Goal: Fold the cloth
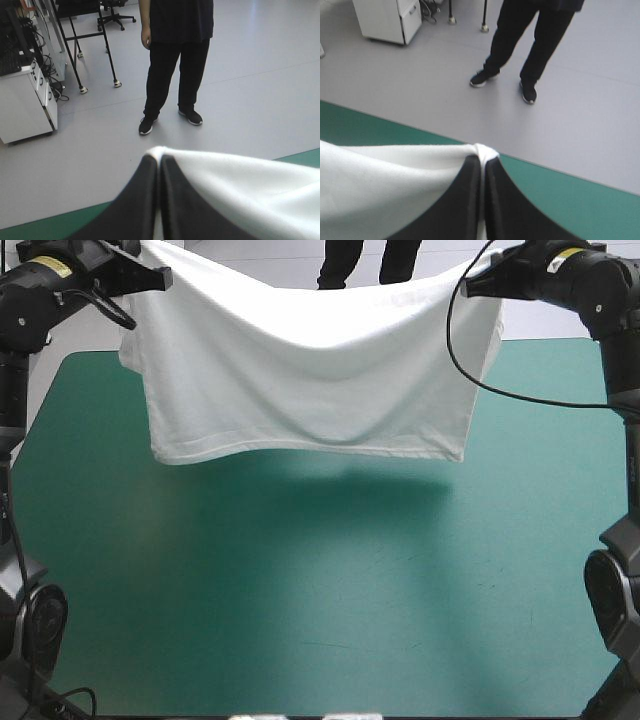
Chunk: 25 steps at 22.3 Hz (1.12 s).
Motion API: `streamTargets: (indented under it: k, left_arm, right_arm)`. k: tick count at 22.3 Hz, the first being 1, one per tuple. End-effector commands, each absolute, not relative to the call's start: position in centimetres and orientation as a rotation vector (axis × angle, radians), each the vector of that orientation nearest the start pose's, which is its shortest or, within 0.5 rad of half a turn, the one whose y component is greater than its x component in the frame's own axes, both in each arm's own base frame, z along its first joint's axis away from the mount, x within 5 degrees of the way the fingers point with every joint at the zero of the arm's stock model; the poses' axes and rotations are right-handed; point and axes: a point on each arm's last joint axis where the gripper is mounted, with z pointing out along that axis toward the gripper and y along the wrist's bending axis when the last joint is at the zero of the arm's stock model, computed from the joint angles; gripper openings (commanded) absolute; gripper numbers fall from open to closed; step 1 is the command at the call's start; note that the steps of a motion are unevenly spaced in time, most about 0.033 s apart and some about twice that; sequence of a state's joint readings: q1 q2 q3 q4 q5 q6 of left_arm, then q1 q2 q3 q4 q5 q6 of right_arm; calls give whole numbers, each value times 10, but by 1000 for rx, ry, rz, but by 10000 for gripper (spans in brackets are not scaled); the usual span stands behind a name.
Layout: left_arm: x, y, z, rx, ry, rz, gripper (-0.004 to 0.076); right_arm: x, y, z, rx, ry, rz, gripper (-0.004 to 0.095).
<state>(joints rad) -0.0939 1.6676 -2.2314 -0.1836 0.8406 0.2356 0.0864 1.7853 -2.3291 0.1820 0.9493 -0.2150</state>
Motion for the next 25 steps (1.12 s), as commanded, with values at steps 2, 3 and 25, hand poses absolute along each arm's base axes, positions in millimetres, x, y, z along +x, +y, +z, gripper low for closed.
streamTargets:
  k: [2, 3, 25]
  left_arm:
    - [332, -43, 591, 224, 1477, -108, -9]
    - [334, -43, 593, 220, 1458, -106, -9]
    - [334, -54, 429, 342, 2274, -288, -9]
  right_arm:
    - [363, 23, 573, -218, 1578, 146, -17]
    - [366, 17, 573, -207, 1564, 148, -17]
    - [372, -6, 402, -338, 2345, 280, -17]
